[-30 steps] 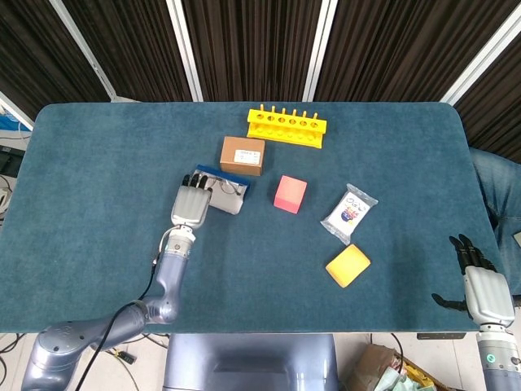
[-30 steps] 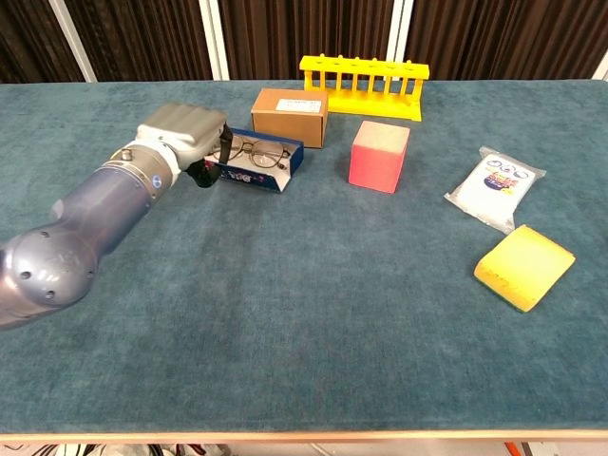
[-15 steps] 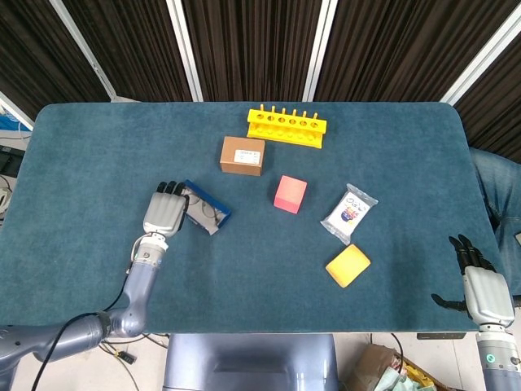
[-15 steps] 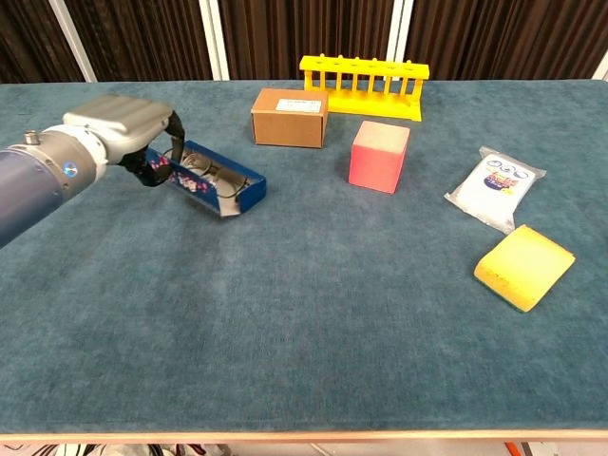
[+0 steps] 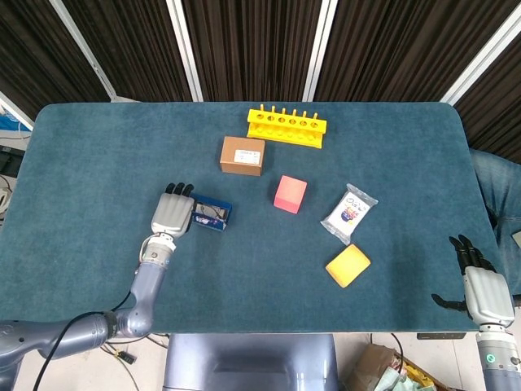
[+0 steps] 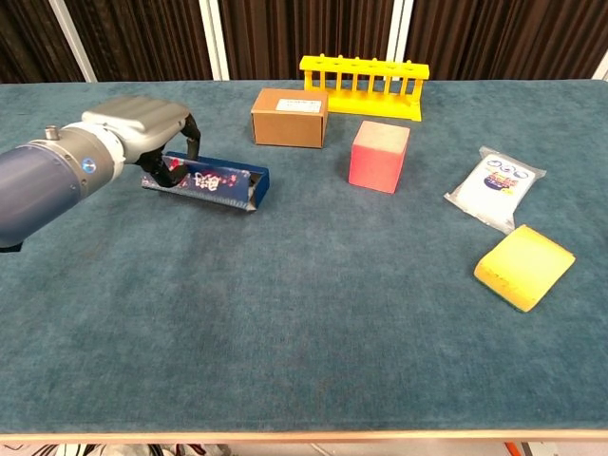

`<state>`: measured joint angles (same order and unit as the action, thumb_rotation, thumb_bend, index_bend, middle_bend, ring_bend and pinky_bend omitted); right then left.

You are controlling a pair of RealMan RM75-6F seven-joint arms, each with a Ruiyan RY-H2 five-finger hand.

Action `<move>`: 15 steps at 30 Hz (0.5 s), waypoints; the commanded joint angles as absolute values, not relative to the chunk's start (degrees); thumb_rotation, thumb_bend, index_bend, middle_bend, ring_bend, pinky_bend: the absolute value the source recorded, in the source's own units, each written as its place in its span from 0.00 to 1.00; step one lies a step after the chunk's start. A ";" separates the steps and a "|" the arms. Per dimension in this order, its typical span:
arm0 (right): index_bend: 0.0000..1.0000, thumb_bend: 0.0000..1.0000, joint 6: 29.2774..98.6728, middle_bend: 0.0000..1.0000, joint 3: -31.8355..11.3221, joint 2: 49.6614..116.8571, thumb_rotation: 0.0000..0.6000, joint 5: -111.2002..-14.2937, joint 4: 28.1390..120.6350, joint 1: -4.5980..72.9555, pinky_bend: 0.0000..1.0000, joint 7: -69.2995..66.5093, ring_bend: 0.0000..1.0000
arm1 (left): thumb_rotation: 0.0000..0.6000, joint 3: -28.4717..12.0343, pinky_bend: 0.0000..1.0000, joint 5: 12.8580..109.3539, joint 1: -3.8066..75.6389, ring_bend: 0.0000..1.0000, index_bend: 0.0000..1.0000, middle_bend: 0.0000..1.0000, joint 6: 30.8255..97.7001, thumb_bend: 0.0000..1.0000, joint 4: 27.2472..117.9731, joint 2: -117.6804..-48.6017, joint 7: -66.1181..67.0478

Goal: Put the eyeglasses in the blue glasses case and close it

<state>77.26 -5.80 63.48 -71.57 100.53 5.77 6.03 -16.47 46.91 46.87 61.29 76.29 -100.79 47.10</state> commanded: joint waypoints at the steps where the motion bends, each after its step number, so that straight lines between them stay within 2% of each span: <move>1: 0.01 0.17 77.19 0.00 -5.80 63.51 1.00 -71.52 100.50 5.81 0.22 6.09 0.13 | 1.00 -16.73 0.16 46.16 47.51 0.12 0.59 0.19 61.55 0.49 75.98 -101.31 47.72; 15: 0.01 0.17 77.26 0.00 -5.81 63.63 1.00 -71.39 100.47 5.82 0.22 6.30 0.13 | 1.00 -18.31 0.16 42.25 50.63 0.12 0.59 0.19 62.03 0.49 73.07 -103.47 49.92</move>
